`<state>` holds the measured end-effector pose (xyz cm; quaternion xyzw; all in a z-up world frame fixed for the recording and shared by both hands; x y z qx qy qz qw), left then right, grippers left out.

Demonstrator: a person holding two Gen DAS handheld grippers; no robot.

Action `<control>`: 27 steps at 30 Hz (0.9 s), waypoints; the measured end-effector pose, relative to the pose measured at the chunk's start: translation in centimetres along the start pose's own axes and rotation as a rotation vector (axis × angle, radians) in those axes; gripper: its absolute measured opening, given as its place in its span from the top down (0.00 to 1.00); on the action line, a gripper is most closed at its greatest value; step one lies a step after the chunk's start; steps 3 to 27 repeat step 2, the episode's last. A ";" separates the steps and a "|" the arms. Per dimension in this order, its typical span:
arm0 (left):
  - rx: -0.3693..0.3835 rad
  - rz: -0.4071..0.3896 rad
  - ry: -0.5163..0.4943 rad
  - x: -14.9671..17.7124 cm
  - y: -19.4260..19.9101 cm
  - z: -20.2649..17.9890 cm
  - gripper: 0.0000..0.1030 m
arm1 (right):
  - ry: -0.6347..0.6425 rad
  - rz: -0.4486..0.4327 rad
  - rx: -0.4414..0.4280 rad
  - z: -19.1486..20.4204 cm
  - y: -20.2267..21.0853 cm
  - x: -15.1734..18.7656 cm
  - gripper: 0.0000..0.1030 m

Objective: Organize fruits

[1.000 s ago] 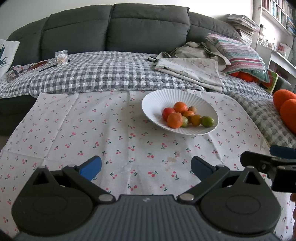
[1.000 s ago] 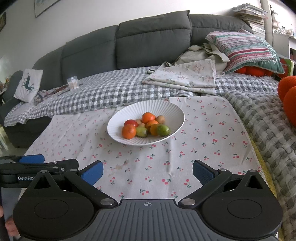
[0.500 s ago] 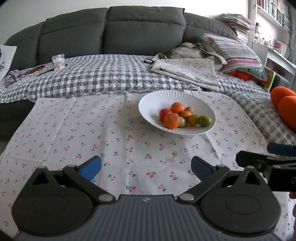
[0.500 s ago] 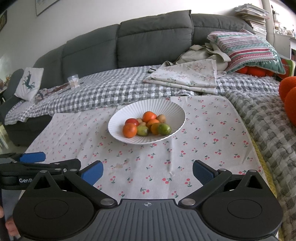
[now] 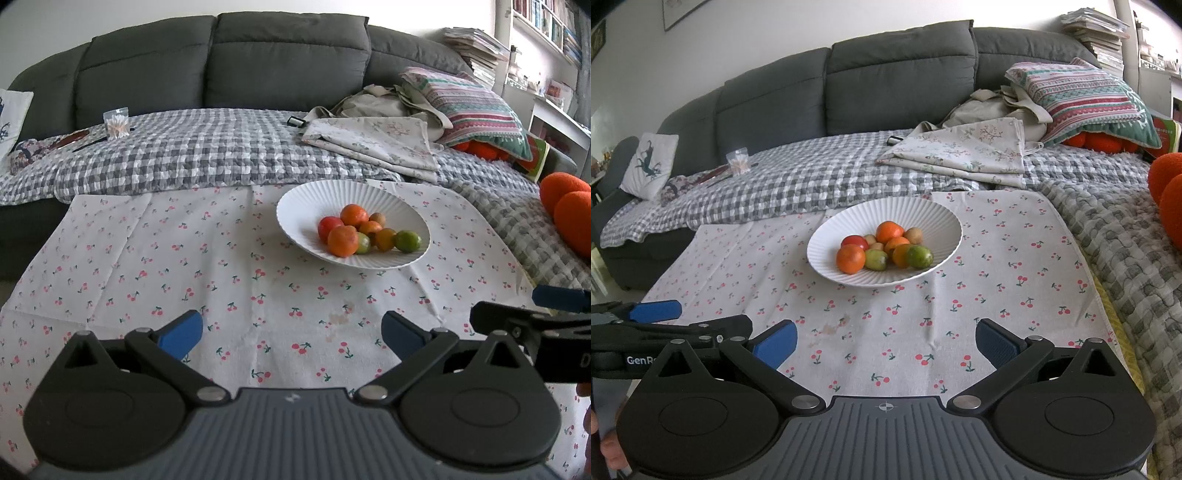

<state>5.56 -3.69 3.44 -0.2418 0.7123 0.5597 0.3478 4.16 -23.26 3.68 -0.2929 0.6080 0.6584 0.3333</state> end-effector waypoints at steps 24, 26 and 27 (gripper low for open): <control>0.000 0.002 0.006 0.0 0.0 0.1 0.01 | 0.000 0.000 0.000 0.0 0.0 0.0 0.00; 0.000 0.002 0.006 0.0 0.0 0.1 0.01 | 0.000 0.000 0.000 0.0 0.0 0.0 0.00; 0.000 0.002 0.006 0.0 0.0 0.1 0.01 | 0.000 0.000 0.000 0.0 0.0 0.0 0.00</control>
Point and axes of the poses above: each gripper's, at about its wrist camera, not at the fingertips, and y roughly against the way its jaws point, z to its left, x to its underside, the point moved 3 cm from there along -y, roughly the way its jaws point, and after that the axes turned 8 degrees about x, right-handed, at the moved point
